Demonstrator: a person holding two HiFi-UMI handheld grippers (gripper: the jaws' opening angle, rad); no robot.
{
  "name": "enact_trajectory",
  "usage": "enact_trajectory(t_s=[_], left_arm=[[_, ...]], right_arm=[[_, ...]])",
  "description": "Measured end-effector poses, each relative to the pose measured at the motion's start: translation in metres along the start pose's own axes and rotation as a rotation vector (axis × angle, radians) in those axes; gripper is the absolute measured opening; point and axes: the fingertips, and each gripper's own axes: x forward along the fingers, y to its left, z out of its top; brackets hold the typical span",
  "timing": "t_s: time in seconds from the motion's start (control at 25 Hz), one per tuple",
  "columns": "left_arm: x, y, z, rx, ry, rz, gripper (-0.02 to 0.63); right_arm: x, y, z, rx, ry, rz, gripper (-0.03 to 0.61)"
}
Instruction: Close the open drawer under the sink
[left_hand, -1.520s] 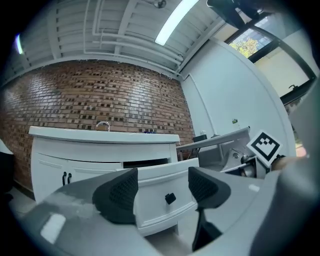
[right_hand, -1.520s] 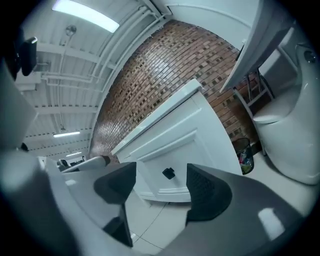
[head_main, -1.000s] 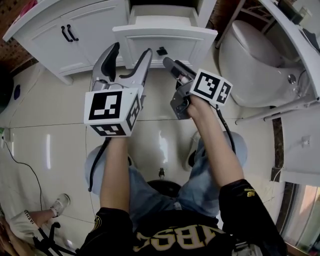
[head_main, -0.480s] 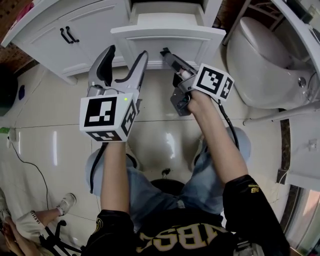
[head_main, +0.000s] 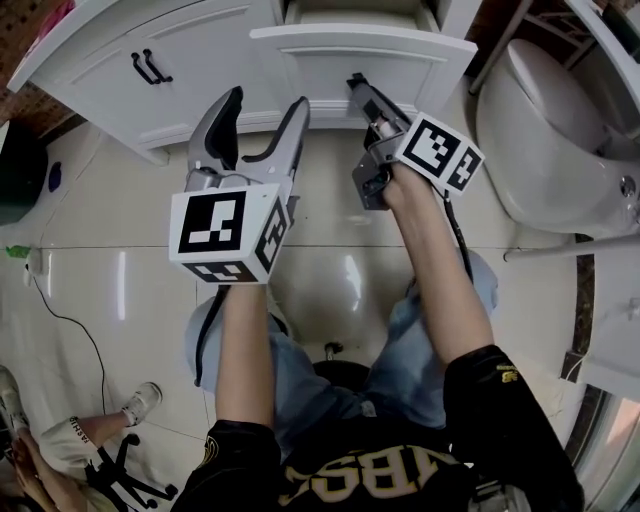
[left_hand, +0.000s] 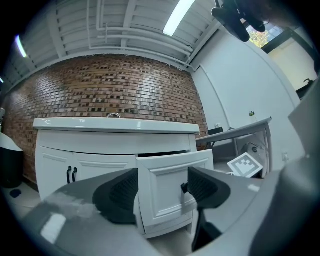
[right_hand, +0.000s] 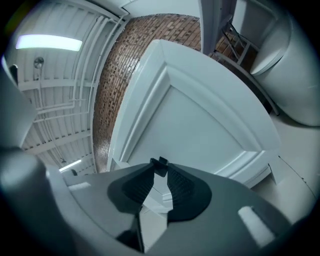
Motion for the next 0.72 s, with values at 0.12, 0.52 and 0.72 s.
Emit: enact_trajectory(t_s=[0.12,0.52,0.72], left_arm=[[0.010,-0.001,-0.003,-0.016,-0.004,-0.008,0.311],[0.051,0.042,-0.026,0.017,0.057,-0.019,0.308],[0.076,0.065,-0.036,0.020,0.082,-0.021,0.308]], right_arm=[[0.012,-0.009,0.009,-0.009,-0.045,0.000,0.089],[0.065,-0.030,0.037,-0.149,-0.112,0.050,0.087],[0.087,-0.039,0.052,-0.202,-0.157,0.068,0.086]])
